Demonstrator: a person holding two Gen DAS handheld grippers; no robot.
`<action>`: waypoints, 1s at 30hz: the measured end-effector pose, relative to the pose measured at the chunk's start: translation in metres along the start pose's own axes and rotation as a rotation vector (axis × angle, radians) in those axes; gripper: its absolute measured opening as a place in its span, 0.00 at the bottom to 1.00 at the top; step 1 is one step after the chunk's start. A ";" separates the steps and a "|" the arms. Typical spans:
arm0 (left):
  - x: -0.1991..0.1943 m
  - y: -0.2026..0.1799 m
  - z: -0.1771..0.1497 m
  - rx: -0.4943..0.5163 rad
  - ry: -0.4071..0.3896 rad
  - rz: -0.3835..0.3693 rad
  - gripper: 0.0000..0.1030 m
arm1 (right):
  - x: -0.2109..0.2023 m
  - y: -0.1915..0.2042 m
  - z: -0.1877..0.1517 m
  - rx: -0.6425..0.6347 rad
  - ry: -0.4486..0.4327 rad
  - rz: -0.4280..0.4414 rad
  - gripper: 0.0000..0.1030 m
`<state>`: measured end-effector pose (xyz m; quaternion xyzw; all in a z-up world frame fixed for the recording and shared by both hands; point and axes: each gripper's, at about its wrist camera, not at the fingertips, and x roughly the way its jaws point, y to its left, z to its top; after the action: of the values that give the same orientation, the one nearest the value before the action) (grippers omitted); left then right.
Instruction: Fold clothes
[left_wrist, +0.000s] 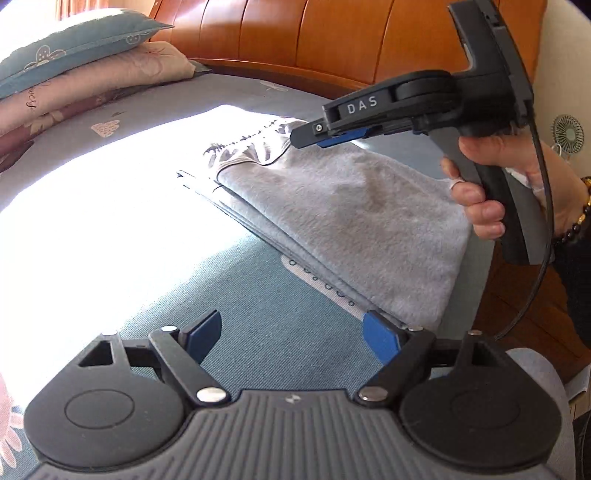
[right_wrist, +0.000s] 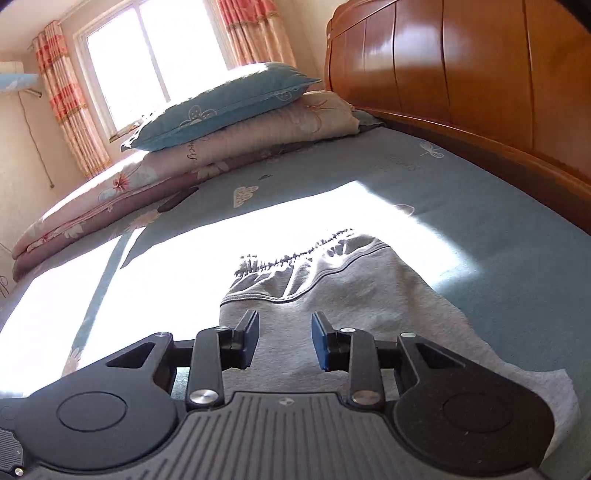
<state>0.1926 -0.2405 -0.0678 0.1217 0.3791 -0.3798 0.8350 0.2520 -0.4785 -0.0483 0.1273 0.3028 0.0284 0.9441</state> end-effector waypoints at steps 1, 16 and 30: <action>-0.002 0.005 -0.002 -0.014 -0.002 0.001 0.81 | 0.015 0.011 0.004 -0.039 0.017 -0.001 0.34; 0.028 0.068 0.064 -0.036 -0.095 -0.131 0.81 | 0.079 0.000 0.041 -0.089 0.130 0.012 0.34; 0.168 0.113 0.164 -0.211 -0.046 -0.280 0.80 | 0.176 -0.078 0.072 -0.069 0.210 -0.011 0.06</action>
<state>0.4348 -0.3350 -0.0872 -0.0294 0.4109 -0.4533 0.7905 0.4357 -0.5470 -0.1114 0.0895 0.3996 0.0466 0.9111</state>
